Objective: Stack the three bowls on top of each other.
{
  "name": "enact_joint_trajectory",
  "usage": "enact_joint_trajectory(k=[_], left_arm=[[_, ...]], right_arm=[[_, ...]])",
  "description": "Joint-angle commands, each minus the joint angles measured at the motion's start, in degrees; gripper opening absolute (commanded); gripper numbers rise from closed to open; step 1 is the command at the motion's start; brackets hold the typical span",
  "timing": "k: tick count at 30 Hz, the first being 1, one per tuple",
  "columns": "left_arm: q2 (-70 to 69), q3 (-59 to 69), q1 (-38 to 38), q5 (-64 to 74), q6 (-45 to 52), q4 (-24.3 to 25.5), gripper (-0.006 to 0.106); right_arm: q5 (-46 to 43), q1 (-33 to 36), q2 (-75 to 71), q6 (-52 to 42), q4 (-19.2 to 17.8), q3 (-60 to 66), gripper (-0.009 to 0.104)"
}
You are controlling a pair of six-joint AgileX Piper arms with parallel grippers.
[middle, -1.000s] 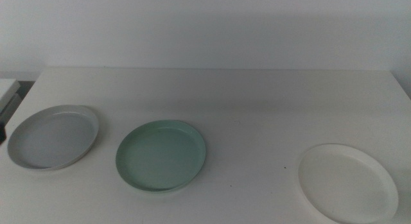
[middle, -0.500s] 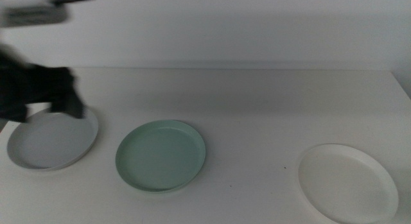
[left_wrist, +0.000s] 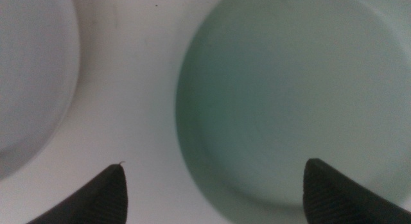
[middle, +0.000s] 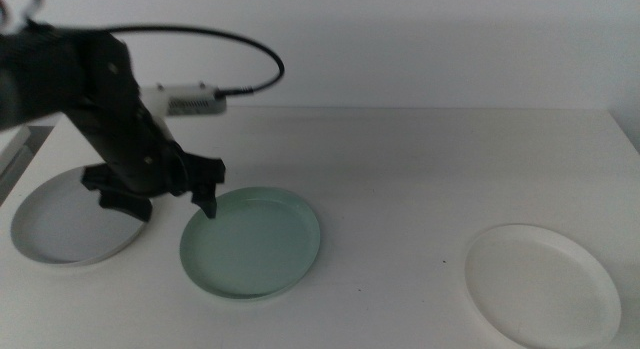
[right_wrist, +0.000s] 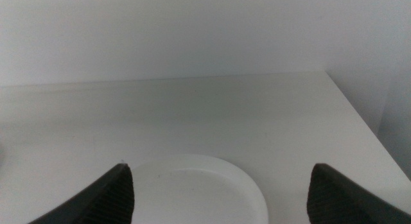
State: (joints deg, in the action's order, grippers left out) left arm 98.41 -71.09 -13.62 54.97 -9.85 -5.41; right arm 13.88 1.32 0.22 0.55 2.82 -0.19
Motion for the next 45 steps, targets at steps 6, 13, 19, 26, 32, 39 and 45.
enact_joint_trajectory(k=[6,13,19,26,32,39,45], left_arm=[[8.0,-0.4,0.5,-4.7,0.8,-1.1,0.094],[11.4,1.4,0.5,-8.0,1.0,-1.3,0.091],[13.7,2.0,0.5,-8.7,2.9,-3.3,0.077],[14.4,1.9,0.5,-8.3,3.9,-5.2,0.022],[10.4,1.8,0.5,-6.0,2.9,-4.2,-0.002],[6.3,-10.8,-0.8,3.6,2.3,-5.9,-0.002],[12.0,-24.3,-6.5,8.0,0.6,-3.9,-0.002]], right_arm=[[-0.6,-0.2,-0.2,-0.1,-0.3,0.2,0.092],[-0.6,-0.2,-0.2,-0.1,-0.3,0.2,0.092],[-0.6,-0.2,-0.2,-0.1,-0.3,0.2,0.092],[-0.6,-0.2,-0.2,-0.1,-0.3,0.2,0.092],[-0.6,-0.2,-0.2,-0.1,-0.3,0.2,0.092],[-0.6,-0.2,-0.2,-0.1,-0.3,0.2,0.092],[-0.6,-0.2,-0.2,-0.1,-0.3,0.2,0.092]])
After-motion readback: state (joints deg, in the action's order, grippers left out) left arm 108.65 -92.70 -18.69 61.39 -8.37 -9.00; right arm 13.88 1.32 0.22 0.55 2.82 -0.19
